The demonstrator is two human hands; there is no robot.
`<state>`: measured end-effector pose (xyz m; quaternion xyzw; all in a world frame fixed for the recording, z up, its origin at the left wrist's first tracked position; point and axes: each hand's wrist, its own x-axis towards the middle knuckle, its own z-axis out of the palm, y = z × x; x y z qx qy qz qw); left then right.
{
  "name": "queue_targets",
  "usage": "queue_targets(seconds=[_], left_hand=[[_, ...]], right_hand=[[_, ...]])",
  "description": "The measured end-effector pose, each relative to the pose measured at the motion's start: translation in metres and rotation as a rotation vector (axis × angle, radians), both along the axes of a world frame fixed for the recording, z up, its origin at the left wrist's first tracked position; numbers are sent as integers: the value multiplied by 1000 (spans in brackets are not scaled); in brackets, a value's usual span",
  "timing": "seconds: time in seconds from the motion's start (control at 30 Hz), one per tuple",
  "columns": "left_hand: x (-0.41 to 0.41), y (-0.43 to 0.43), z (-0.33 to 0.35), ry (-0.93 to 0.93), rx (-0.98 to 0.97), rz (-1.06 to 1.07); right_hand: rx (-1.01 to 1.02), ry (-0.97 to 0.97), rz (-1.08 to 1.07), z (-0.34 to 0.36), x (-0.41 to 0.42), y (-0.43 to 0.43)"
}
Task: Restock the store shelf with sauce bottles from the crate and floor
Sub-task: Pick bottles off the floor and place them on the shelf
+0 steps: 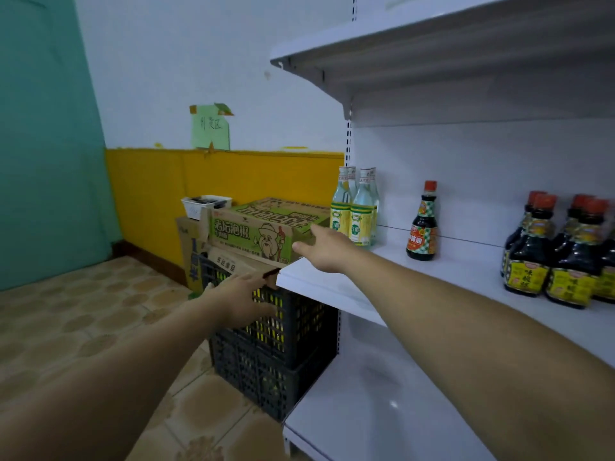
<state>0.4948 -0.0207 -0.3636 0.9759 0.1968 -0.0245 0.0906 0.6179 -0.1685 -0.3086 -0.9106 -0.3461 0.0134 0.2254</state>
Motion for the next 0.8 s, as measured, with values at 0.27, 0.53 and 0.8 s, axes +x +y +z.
queue_targets(seconds=[0.27,0.53,0.8], left_hand=[[-88,-5,15,-42,32,162],[-164,14,-15,-43,-23,352],[-230,51,-69,0,-151,555]], right_hand=[[-25,27,142,-4,-83,25],[-87,51,369,-28,-136,70],[-162,100,468,-81,-185,136]])
